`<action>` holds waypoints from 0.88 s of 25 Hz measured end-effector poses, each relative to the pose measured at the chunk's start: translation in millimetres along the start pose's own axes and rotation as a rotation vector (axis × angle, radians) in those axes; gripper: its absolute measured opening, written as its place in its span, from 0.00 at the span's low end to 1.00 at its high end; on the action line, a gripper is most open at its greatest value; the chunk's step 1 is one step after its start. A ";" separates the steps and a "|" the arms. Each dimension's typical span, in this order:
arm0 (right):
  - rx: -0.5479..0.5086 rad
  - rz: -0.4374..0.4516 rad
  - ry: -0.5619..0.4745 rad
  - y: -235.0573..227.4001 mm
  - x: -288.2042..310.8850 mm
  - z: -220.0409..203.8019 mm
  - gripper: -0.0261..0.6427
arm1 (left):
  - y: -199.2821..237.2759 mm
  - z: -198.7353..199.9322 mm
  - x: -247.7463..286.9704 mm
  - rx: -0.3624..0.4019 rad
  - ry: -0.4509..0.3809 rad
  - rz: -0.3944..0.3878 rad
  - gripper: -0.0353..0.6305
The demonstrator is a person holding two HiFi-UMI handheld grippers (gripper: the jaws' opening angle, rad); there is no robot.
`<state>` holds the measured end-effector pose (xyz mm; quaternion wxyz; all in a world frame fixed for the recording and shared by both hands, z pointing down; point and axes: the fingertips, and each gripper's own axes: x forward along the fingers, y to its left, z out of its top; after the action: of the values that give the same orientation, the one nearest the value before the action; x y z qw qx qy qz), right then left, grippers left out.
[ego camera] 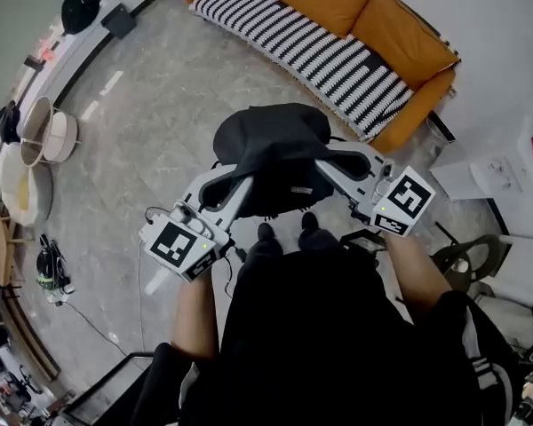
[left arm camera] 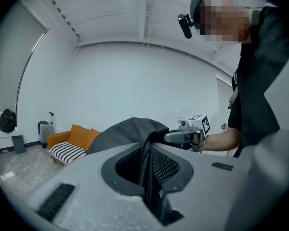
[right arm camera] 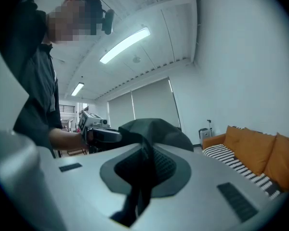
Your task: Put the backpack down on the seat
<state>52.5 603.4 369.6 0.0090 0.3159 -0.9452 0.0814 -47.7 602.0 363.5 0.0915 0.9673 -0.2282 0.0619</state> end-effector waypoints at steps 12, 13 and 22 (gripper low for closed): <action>-0.015 0.030 -0.032 -13.8 -25.7 8.2 0.10 | -14.6 3.7 20.2 0.007 -0.005 0.034 0.12; -0.014 0.035 -0.033 -16.8 -32.1 6.2 0.10 | -18.5 1.4 25.3 0.005 -0.008 0.041 0.12; 0.008 0.077 -0.031 -36.9 -49.5 -6.7 0.10 | -30.1 -21.3 48.2 -0.054 -0.008 0.068 0.12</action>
<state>114.0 604.8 378.3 -0.0103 0.2806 -0.9564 0.0805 7.1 612.0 387.6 0.1146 0.9564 -0.2628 0.0549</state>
